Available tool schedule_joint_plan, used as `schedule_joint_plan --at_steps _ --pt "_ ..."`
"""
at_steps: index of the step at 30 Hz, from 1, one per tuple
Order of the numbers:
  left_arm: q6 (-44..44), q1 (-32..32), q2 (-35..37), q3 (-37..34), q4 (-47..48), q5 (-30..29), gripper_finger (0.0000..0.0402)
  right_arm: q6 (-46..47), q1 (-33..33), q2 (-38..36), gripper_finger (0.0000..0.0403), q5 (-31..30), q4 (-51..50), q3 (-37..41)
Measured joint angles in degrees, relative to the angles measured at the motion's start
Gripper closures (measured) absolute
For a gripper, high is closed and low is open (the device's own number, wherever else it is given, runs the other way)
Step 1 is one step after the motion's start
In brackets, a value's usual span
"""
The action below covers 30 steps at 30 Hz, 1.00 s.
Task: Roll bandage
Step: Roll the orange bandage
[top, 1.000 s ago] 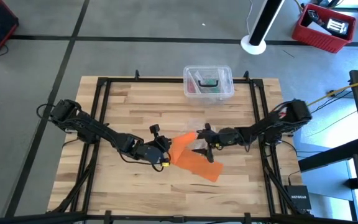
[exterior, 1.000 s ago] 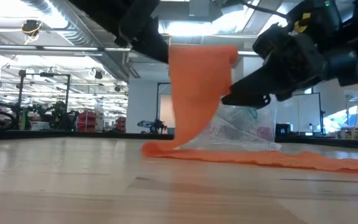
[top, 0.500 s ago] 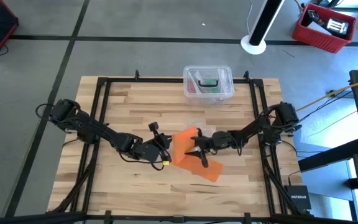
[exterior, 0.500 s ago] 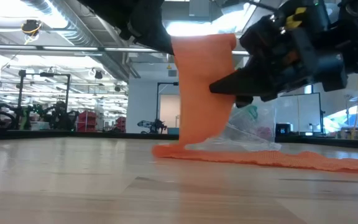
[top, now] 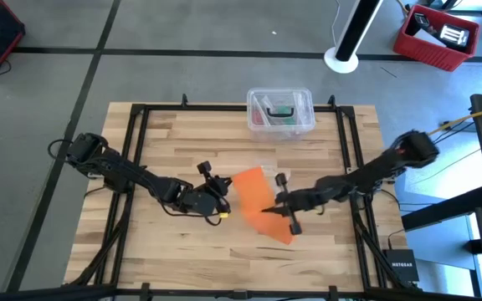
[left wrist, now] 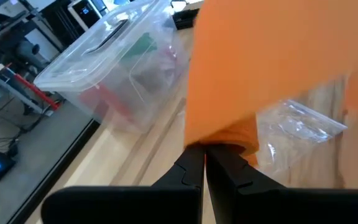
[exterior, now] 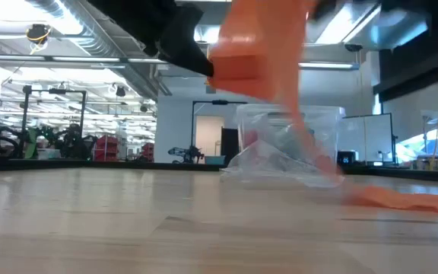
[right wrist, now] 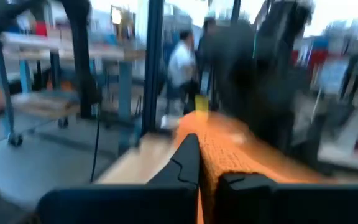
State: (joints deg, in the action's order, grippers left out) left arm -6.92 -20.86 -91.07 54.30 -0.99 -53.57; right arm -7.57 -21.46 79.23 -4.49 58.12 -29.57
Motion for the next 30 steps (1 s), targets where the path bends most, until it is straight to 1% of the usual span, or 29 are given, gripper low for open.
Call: schedule_joint_plan --at_steps 2,5,7,10,12,14,18,21,23,26,28,30 --pt "-0.08 -0.02 0.0 0.0 0.06 0.36 0.0401 -2.09 0.06 -4.41 0.039 -0.43 -5.04 -2.76" --pt "0.35 -0.02 -0.34 0.0 0.21 1.88 0.0401 -8.07 0.55 -8.14 0.0395 -1.11 -17.85 -9.75" --pt "0.74 -0.12 -1.1 0.0 0.36 3.18 0.0401 -10.91 1.21 -8.82 0.0398 -2.99 -26.96 -15.52" --pt "0.95 -0.5 -2.94 0.0 0.48 4.02 0.0401 -10.98 3.66 -8.88 0.0395 -6.33 -39.06 -24.38" --pt "0.95 -1.06 -4.12 0.0 0.33 4.58 0.0401 -10.75 6.11 -8.88 0.0393 -7.06 -46.02 -29.09" --pt "0.82 -1.79 -5.17 0.0 0.18 5.94 0.0401 -9.67 8.96 -8.88 0.0394 -7.06 -50.72 -32.55" --pt "0.31 -4.26 -6.58 0.0 -0.01 7.16 0.0401 -7.46 15.89 -8.91 0.0399 -6.03 -56.94 -36.68" --pt "0.68 -6.57 -6.9 0.0 0.47 7.16 0.0401 -5.54 21.32 -8.87 0.0397 -4.96 -60.84 -37.09" --pt "1.55 -8.01 -6.96 0.0 1.11 7.15 0.0401 -1.69 24.83 -8.79 0.0397 -3.6 -62.09 -37.09" --pt "1.41 -9.15 -7.19 0.0 2.47 6.7 0.0401 5.67 29.06 -7.6 0.0396 0.96 -61.0 -37.11" --pt "1.04 -9.18 -7.19 0.0 2.6 6.55 0.0401 9.93 30.59 -5.85 0.0396 4.22 -58.69 -37.09" --pt "0.57 -8.99 -7.19 0.0 2.77 6.42 0.0401 13.59 31.29 -3.86 0.0396 6.15 -56.53 -37.09"
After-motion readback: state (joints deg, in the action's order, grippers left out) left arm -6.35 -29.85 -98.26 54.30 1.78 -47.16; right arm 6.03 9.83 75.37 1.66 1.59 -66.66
